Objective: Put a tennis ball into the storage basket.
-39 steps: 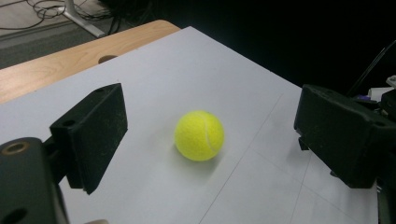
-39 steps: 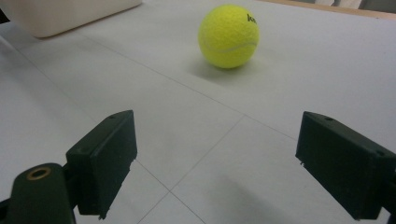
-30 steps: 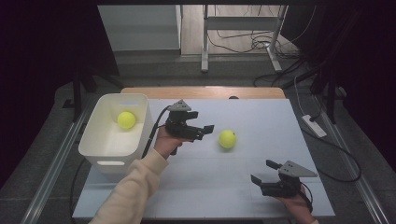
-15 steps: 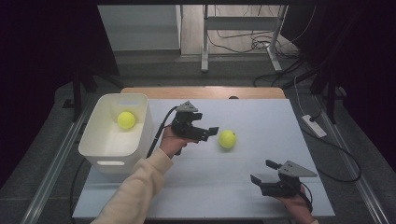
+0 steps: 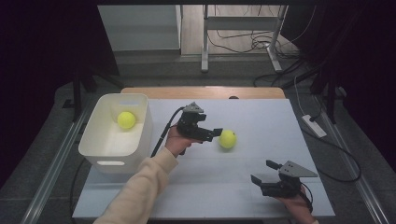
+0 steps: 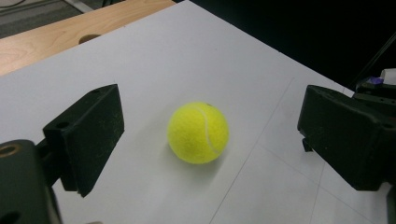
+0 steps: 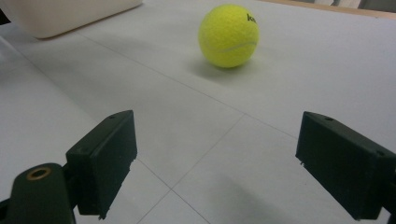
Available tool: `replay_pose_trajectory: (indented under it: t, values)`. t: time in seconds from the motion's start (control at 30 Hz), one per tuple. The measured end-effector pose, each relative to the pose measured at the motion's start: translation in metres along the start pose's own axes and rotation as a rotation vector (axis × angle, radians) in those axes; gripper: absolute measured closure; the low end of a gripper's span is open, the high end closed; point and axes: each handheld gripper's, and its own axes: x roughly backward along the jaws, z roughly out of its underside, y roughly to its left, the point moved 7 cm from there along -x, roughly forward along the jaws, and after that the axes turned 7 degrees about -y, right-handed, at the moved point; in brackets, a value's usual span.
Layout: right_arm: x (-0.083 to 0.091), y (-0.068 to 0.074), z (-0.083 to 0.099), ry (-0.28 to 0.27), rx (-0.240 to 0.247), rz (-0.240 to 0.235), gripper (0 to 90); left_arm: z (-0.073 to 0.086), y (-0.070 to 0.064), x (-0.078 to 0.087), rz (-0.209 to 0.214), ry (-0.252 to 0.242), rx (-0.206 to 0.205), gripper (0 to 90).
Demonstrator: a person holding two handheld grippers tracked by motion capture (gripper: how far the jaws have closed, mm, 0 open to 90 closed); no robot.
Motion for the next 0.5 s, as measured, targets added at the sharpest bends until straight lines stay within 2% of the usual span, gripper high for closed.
replay_pose_trajectory:
  t: [0.5]
  values:
    - [0.0,0.0,0.0,-0.003,0.0,0.001,12.2,0.009,0.0,-0.024,-0.002,0.048,-0.011,7.7]
